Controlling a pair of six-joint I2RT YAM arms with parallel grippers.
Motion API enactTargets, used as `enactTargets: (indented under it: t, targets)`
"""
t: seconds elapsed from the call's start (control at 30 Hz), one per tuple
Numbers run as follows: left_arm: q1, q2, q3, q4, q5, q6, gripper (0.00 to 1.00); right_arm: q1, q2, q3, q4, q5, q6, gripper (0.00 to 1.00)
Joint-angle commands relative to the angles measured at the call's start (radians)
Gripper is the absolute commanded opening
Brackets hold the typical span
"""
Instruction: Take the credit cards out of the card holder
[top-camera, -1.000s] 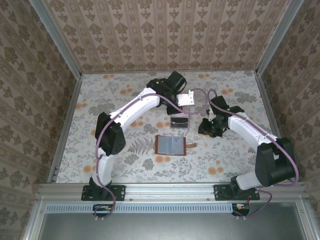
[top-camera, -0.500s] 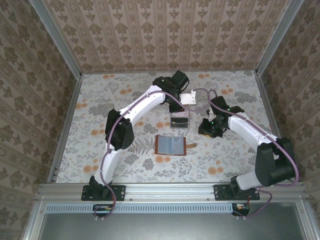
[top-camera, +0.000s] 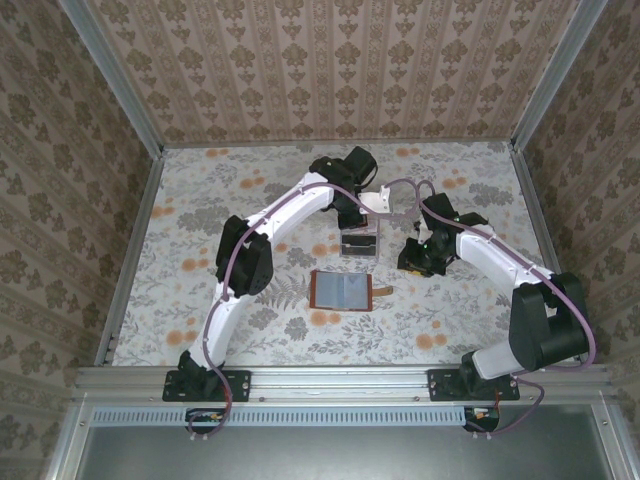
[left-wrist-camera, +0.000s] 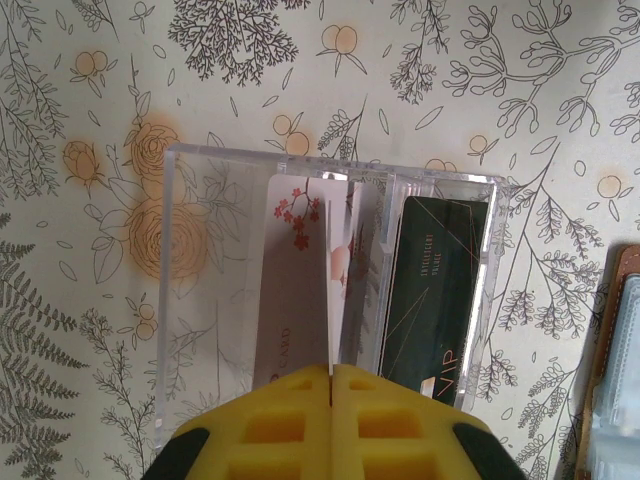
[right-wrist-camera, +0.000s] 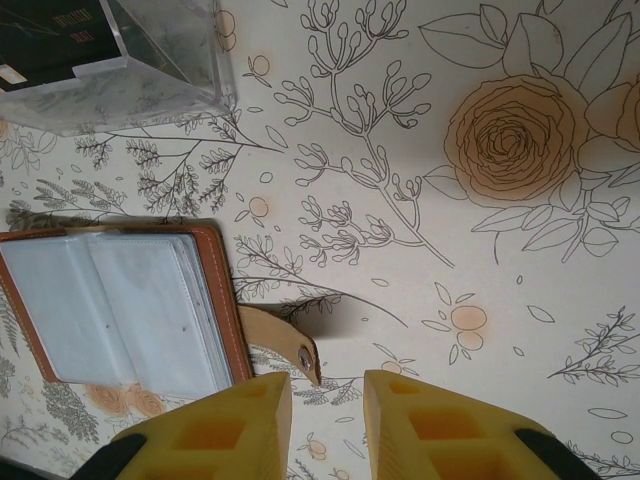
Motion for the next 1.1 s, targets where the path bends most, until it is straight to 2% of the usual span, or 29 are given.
enactTargets:
  t: [0.0, 0.23, 0.43, 0.63, 0.87, 0.97, 1.07]
  targets:
    - [0.009, 0.028, 0.036, -0.023, 0.01, 0.018, 0.11, -0.003, 0.009, -0.012, 0.001, -0.011, -0.017, 0.26]
    - [0.012, 0.006, 0.04, -0.011, -0.008, 0.006, 0.21, -0.002, 0.002, -0.013, 0.001, -0.014, -0.012, 0.26]
    - [0.012, -0.024, 0.032, 0.005, -0.014, -0.049, 0.22, -0.002, -0.003, -0.023, 0.018, -0.029, -0.002, 0.26]
    - [0.012, -0.092, -0.046, 0.093, -0.056, -0.265, 0.17, 0.004, -0.006, -0.039, 0.048, -0.056, 0.019, 0.26]
    - [0.011, -0.165, -0.118, 0.111, -0.04, -0.526, 0.14, 0.05, 0.003, -0.048, 0.074, -0.074, 0.044, 0.26]
    - [0.006, -0.211, -0.191, 0.138, -0.019, -0.6, 0.09, 0.075, 0.007, -0.056, 0.089, -0.076, 0.06, 0.26]
    - [0.006, -0.274, -0.284, 0.192, -0.023, -0.689, 0.07, 0.103, 0.012, -0.063, 0.106, -0.079, 0.076, 0.26]
